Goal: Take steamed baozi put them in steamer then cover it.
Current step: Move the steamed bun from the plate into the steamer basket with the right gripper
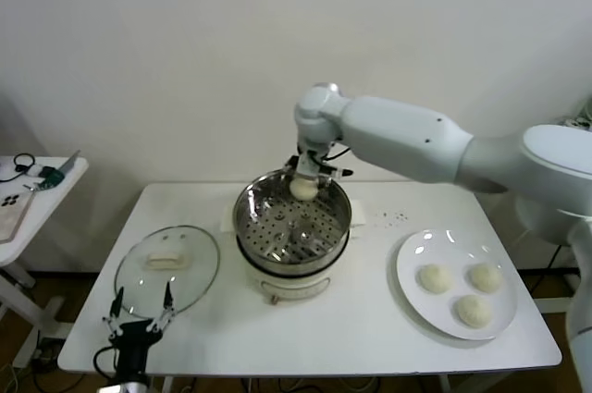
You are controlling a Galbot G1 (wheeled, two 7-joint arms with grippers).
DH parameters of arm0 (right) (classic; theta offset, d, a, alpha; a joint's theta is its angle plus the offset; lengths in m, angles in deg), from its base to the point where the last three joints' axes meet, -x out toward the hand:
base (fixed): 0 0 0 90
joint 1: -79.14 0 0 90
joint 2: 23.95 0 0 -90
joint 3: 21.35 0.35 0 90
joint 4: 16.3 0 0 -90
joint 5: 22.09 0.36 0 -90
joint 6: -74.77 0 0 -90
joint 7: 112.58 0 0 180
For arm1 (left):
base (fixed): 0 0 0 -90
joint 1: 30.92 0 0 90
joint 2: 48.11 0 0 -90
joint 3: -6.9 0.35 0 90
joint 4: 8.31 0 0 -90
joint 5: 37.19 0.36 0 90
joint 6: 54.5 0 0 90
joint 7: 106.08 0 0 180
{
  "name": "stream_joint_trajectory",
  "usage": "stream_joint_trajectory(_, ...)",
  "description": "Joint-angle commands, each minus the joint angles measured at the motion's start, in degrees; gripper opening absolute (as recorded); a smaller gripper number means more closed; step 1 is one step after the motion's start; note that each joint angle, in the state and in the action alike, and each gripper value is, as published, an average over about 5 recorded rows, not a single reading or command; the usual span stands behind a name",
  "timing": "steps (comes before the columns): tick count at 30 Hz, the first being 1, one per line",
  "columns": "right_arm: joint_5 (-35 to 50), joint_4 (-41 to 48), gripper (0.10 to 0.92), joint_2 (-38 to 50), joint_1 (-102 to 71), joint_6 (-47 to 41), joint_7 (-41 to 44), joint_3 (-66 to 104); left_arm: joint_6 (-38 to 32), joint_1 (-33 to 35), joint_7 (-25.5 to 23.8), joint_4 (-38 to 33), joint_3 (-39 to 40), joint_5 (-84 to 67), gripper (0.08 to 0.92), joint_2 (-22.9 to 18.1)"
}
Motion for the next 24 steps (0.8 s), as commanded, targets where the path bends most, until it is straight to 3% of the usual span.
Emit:
stream_joint_trajectory(1, -3.76, 3.87, 0.721, -4.15, -3.26, 1.7, -0.11, -0.18, 0.36, -0.26, 0.14, -0.43, 0.07, -0.06, 0.823, 0.1)
stream_joint_trajectory(9, -5.13, 6.36, 0.721, -4.86, -4.85, 2.49, -0.48, 0.11, 0.25, -0.49, 0.18, 0.32, 0.11, -0.11, 0.823, -0.07)
stream_joint_trajectory(15, -5.63, 6.63, 0.805, -4.87, -5.48, 2.89, -1.24, 0.18, 0.32, -0.69, 0.22, 0.37, 0.03, -0.22, 0.823, -0.12)
stream_joint_trajectory(24, -4.34, 5.56, 0.823, -3.53, -4.18, 3.39, -0.87, 1.62, 0.61, -0.84, 0.32, 0.08, 0.01, -0.4, 0.823, -0.06)
